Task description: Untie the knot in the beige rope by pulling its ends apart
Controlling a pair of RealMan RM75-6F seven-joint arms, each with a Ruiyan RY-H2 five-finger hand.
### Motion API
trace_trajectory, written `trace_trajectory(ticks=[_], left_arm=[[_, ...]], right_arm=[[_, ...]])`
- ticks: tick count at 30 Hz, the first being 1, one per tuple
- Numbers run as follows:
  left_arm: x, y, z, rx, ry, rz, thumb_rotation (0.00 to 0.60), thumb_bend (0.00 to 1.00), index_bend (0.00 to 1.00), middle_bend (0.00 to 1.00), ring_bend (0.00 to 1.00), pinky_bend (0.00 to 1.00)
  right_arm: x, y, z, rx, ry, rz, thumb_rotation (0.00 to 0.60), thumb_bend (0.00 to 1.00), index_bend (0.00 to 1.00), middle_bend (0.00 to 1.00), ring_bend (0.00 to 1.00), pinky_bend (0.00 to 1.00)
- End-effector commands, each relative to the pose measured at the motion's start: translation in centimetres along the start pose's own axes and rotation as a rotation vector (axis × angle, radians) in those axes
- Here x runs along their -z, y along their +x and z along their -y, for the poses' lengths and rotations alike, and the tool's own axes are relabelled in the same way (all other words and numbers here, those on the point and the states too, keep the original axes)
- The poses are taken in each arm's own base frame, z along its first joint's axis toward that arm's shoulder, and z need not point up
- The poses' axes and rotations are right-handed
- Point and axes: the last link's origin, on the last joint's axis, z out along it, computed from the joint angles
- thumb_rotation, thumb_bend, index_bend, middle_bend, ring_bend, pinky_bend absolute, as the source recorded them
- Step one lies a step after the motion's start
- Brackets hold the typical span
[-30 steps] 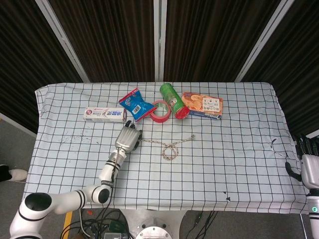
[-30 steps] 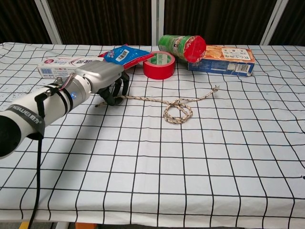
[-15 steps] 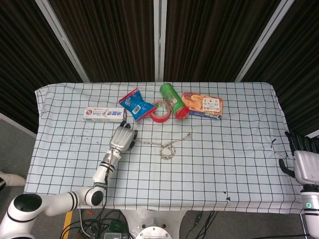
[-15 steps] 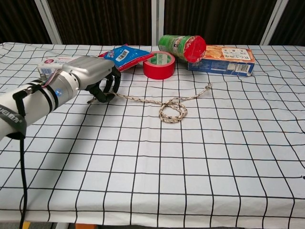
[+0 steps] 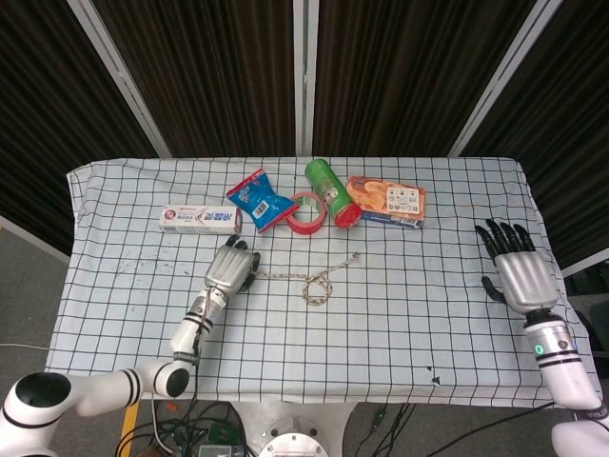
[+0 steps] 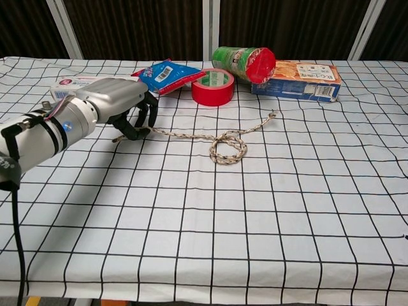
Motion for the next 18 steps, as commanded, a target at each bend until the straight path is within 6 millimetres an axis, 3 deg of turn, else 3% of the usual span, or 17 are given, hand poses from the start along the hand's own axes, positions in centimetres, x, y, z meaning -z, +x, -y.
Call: trace_trajectory(ticks=[1,8,18], left_arm=[[0.0,0.1,0.0,0.007,0.002,-0.003,0.6,0.37,0.52,0.63,0.28,0.16],[0.0,0.3,0.0,0.027,0.005,-0.01,0.6,0.37,0.52,0.63,0.28,0.16],[-0.2,0.2,-0.2,0.033,0.003,0.0,0.6,0.37,0.52,0.63,0.28,0.16]], right_arm=[[-3.5,0.5,3.1,0.042,0.081,0.033,0.6,0.31,0.0,0.0,0.0,0.0],[-6.8,-0.4,7.9,0.05,0.19,0.087,0.6,0.31,0.0,0.01,0.0,0.0],[-9.2,-1.9,12.8,0.052,0.284,0.137,0.6,0.31,0.0,0.01,0.0,0.0]])
